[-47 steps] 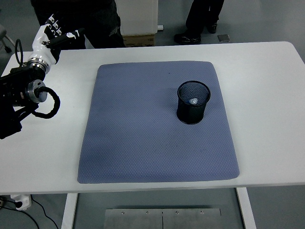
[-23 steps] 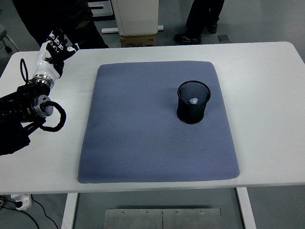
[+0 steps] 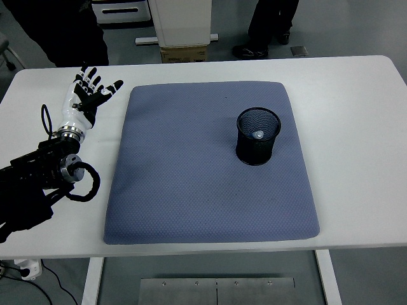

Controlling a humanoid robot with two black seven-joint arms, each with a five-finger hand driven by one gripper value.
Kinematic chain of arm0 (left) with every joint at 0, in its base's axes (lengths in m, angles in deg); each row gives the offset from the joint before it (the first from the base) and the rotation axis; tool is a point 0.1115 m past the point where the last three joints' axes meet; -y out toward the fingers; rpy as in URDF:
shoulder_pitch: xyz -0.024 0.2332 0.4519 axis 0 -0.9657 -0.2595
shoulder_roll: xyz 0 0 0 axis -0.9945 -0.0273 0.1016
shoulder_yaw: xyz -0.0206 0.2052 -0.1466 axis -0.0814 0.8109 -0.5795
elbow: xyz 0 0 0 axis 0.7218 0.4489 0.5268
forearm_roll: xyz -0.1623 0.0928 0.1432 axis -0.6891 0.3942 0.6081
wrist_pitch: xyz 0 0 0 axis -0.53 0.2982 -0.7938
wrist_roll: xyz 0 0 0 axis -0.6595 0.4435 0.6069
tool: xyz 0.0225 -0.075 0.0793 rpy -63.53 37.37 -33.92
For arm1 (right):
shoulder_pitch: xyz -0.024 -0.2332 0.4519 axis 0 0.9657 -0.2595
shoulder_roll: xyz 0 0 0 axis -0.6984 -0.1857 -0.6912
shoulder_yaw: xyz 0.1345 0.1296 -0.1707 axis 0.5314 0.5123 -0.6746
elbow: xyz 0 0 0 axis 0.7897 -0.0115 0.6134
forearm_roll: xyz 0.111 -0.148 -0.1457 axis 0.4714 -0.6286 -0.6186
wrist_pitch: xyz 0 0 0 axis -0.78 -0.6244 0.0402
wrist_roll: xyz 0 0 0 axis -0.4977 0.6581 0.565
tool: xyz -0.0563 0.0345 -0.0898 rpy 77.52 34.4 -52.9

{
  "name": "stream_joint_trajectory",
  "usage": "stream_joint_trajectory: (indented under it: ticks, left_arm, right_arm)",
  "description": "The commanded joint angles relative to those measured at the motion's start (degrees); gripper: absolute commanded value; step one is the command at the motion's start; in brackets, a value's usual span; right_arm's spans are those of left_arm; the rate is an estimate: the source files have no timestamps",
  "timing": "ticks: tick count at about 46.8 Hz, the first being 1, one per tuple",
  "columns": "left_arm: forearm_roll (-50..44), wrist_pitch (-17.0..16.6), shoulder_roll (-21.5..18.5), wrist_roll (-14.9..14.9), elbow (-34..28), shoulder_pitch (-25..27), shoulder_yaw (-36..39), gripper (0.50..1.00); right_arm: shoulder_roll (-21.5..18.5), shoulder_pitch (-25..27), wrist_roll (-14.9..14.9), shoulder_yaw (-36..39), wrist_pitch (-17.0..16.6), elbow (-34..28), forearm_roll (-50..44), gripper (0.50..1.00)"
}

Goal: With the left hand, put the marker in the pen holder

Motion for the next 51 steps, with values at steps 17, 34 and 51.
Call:
stream_joint_trajectory:
  ticks: [17,34,51]
  left_arm:
    - [0.16,1.56,1.4,0.0,0.02,-0.42,-1.85,1.0]
    - [0.16,1.64,3.33,0.0,0.02,-0.42,-2.02,1.0]
    - [0.33,1.64,4.65,0.0,0.02,-1.74,-2.11,1.0]
  right_arm:
    - [0.0,0.0,-0.04,0.0,-0.06,0.09,-0.07,1.0]
    - [0.0,0.0,0.05,0.09,-0.06,0.09,0.02,1.0]
    - [0.0,1.32,1.11,0.0,-0.06,0.09,0.19,1.0]
